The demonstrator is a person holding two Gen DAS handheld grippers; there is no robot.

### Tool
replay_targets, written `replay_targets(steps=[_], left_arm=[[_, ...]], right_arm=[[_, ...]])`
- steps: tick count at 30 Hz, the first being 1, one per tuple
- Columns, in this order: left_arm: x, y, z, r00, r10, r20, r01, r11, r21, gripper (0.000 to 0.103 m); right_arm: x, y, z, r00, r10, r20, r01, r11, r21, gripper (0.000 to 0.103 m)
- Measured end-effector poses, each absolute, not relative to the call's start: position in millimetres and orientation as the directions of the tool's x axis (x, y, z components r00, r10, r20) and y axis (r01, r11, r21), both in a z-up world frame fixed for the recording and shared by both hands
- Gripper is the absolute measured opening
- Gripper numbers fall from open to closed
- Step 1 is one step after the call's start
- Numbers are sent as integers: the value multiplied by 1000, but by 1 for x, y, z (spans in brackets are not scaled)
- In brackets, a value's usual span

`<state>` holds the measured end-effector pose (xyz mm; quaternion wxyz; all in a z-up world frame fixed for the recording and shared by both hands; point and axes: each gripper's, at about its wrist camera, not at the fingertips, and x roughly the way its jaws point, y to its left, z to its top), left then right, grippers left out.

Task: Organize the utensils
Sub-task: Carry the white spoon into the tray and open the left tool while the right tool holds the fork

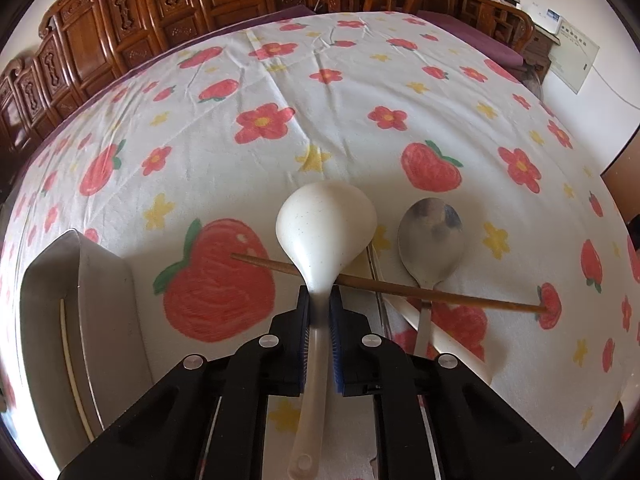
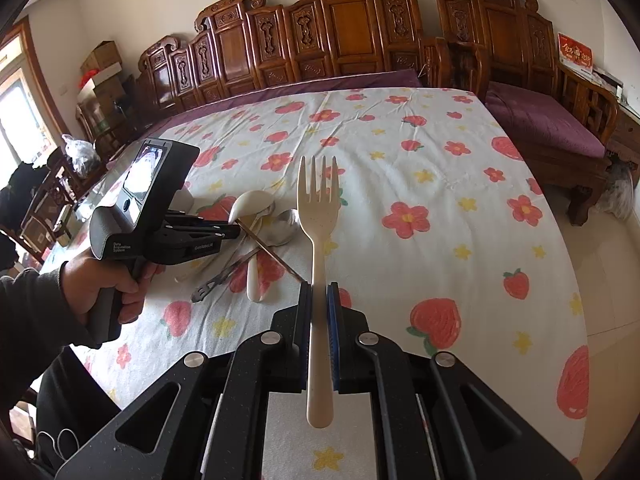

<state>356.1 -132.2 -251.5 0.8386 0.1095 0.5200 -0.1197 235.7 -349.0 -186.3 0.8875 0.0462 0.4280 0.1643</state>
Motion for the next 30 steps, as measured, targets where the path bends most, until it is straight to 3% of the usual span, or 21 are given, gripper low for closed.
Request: replay_targets(steps=[30], left_arm=[[292, -83, -154, 589, -88, -803, 266, 960, 90, 8]], right_arm=[[217, -312, -165, 599, 368, -711, -340, 921, 190, 9]])
